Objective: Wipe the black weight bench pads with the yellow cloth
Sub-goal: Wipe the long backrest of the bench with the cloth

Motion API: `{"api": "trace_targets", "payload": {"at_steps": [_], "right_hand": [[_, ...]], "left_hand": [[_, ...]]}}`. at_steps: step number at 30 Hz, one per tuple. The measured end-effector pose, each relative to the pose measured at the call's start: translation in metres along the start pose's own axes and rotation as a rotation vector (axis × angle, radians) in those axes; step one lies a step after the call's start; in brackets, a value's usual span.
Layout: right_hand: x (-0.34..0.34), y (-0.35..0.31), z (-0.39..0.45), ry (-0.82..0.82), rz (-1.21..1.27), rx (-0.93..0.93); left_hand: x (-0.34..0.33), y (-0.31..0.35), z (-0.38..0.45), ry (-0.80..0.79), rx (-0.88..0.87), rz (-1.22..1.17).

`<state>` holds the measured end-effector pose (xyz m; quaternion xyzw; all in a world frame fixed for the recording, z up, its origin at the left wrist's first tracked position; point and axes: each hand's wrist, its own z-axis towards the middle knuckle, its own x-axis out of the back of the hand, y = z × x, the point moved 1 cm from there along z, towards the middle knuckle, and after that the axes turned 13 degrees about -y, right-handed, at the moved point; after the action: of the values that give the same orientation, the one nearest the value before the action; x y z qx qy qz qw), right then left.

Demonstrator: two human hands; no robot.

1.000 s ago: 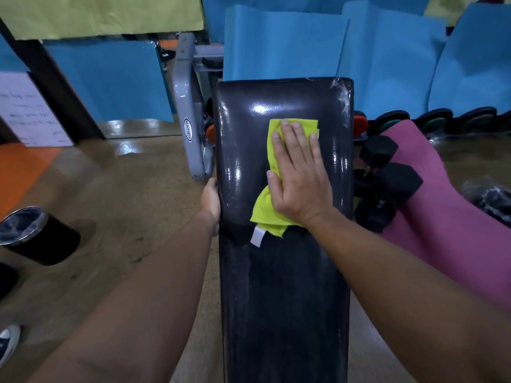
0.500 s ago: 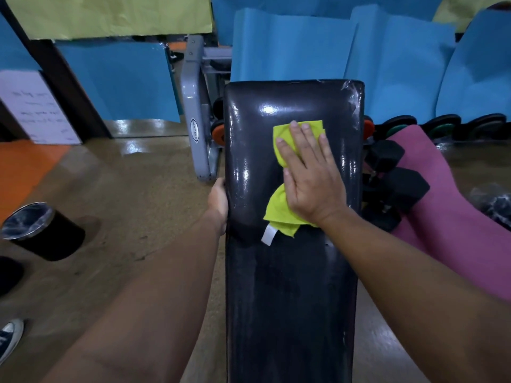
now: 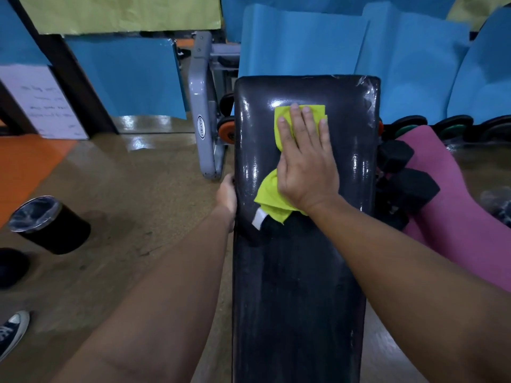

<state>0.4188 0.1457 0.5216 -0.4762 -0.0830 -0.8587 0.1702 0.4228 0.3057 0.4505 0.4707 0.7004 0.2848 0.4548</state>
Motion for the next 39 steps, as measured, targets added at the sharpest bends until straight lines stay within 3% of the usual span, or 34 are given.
{"api": "trace_targets", "payload": {"at_steps": [2, 8, 14, 19, 21, 27, 32, 35, 39], "right_hand": [[-0.001, -0.017, 0.004, -0.008, 0.016, -0.041], [-0.004, -0.018, -0.018, -0.037, 0.021, 0.118], [-0.001, -0.03, 0.004, 0.018, 0.063, -0.134], [-0.008, -0.056, -0.013, -0.061, 0.042, 0.087], [-0.009, -0.044, -0.022, -0.046, 0.041, 0.116], [-0.004, -0.045, 0.001, -0.007, 0.053, -0.082], [-0.009, -0.06, -0.007, -0.074, 0.002, 0.135], [-0.008, -0.042, -0.019, -0.051, -0.002, 0.204], [-0.003, -0.037, -0.014, -0.006, 0.012, 0.042]], "left_hand": [[-0.002, 0.0, 0.001, -0.02, -0.025, -0.015], [-0.001, 0.001, -0.003, 0.006, -0.031, 0.023], [-0.003, 0.002, -0.001, -0.025, 0.008, -0.037], [-0.003, 0.008, 0.002, 0.083, -0.072, -0.003], [-0.002, 0.007, 0.002, 0.052, -0.061, -0.001], [-0.002, 0.005, -0.002, -0.002, -0.046, 0.029], [0.004, 0.004, 0.013, 0.139, -0.115, 0.168], [0.005, 0.002, 0.014, 0.128, -0.097, 0.155], [0.006, -0.003, 0.013, 0.02, -0.046, 0.019]]}}
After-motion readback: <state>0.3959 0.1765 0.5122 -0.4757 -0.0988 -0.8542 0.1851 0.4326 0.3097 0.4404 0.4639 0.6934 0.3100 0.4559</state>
